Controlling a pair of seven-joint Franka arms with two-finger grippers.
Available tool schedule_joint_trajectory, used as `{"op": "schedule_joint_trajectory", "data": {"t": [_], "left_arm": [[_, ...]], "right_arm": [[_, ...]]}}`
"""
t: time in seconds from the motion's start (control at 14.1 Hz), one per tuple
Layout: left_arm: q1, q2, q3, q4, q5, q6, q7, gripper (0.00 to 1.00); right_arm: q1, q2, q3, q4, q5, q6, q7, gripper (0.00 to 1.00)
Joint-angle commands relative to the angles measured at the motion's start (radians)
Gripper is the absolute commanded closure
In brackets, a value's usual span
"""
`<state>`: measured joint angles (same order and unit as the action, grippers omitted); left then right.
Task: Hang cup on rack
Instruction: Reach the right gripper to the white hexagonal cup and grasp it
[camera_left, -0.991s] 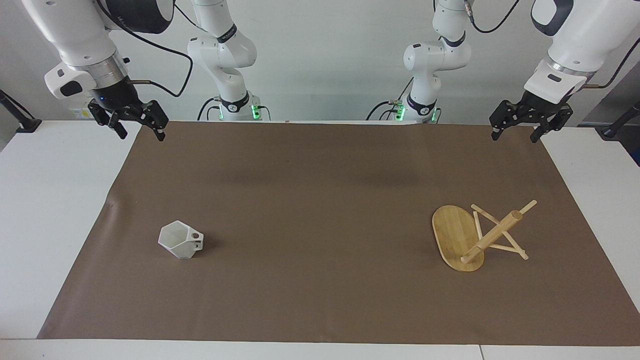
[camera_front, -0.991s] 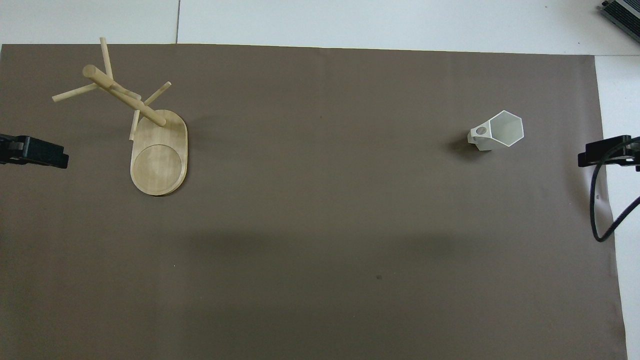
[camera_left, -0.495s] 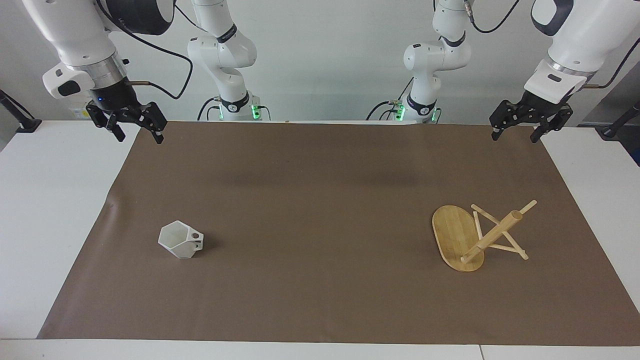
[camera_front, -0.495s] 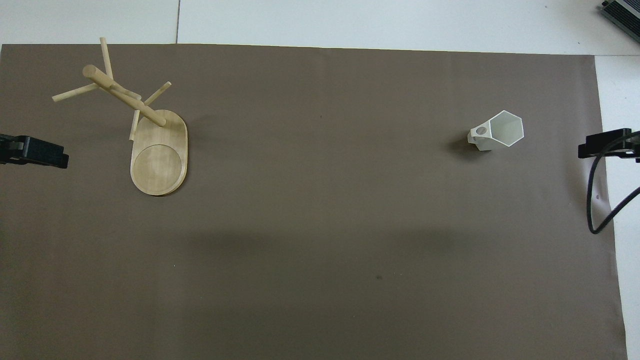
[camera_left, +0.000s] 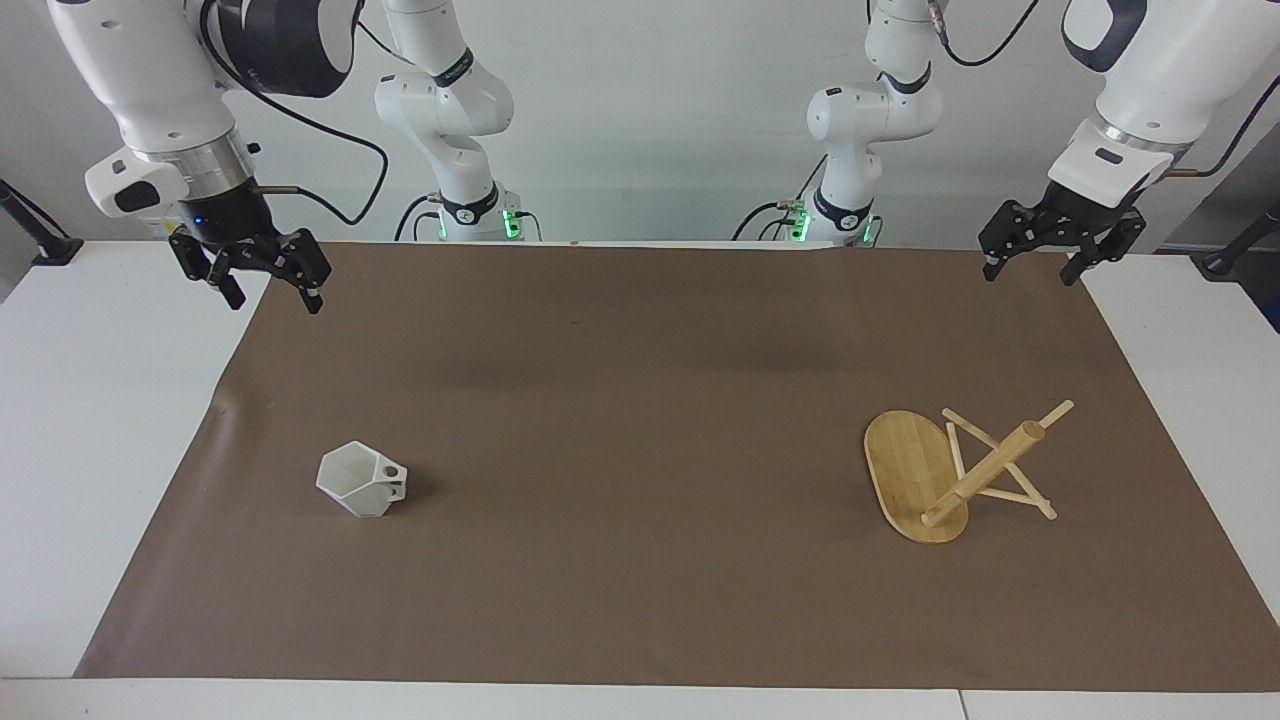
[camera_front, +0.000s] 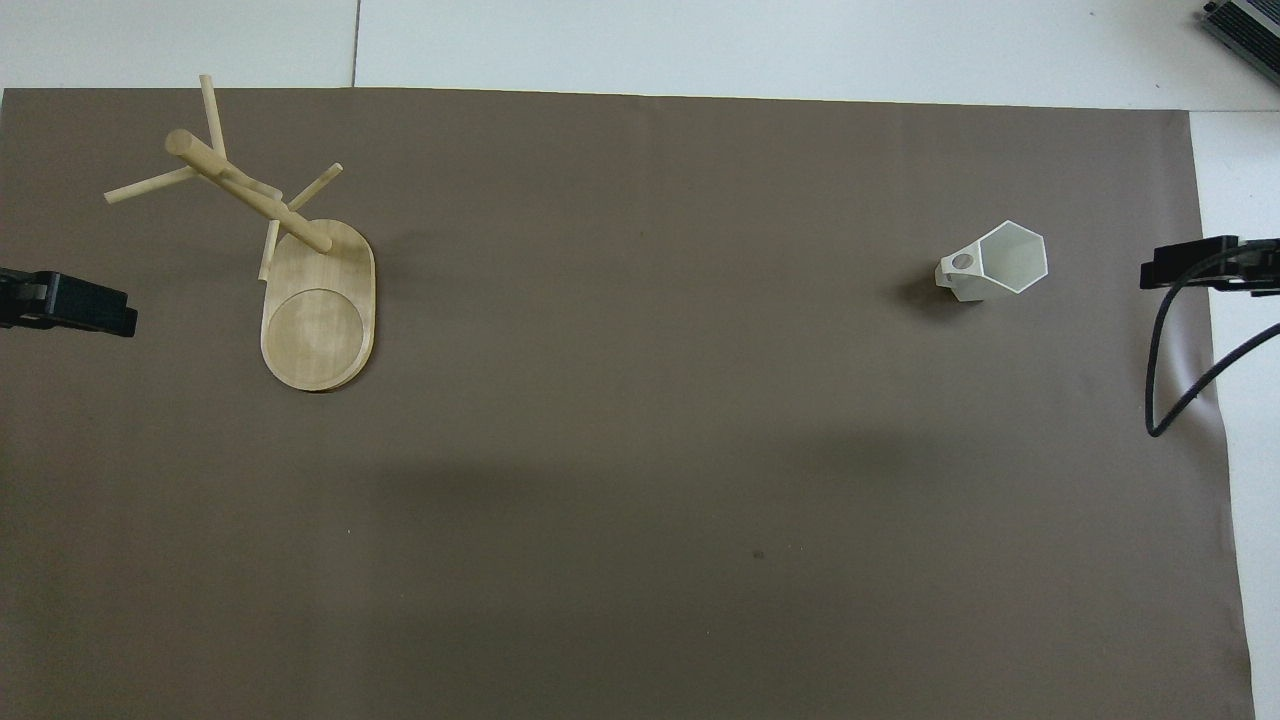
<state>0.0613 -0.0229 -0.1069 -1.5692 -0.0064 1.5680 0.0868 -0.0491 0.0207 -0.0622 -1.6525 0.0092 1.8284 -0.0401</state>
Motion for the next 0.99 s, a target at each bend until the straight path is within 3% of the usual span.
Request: {"op": "schedule_joint_trajectory", "data": {"t": [0.0, 0.35, 0.92], "left_arm": [[0.005, -0.020, -0.002, -0.020, 0.017, -0.010, -0.009, 0.00], [0.005, -0.020, -0.004, -0.020, 0.017, -0.010, -0.007, 0.00], [0.005, -0.020, -0.004, -0.020, 0.017, -0.010, -0.009, 0.00]], "right_arm": [[-0.008, 0.059, 0.004, -0.006, -0.008, 0.075, -0.024, 0.00], [-0.008, 0.182, 0.004, -0.015, -0.008, 0.215, -0.058, 0.00], [-0.006, 0.271, 0.005, -0.168, -0.009, 0.508, -0.118, 0.00]]}}
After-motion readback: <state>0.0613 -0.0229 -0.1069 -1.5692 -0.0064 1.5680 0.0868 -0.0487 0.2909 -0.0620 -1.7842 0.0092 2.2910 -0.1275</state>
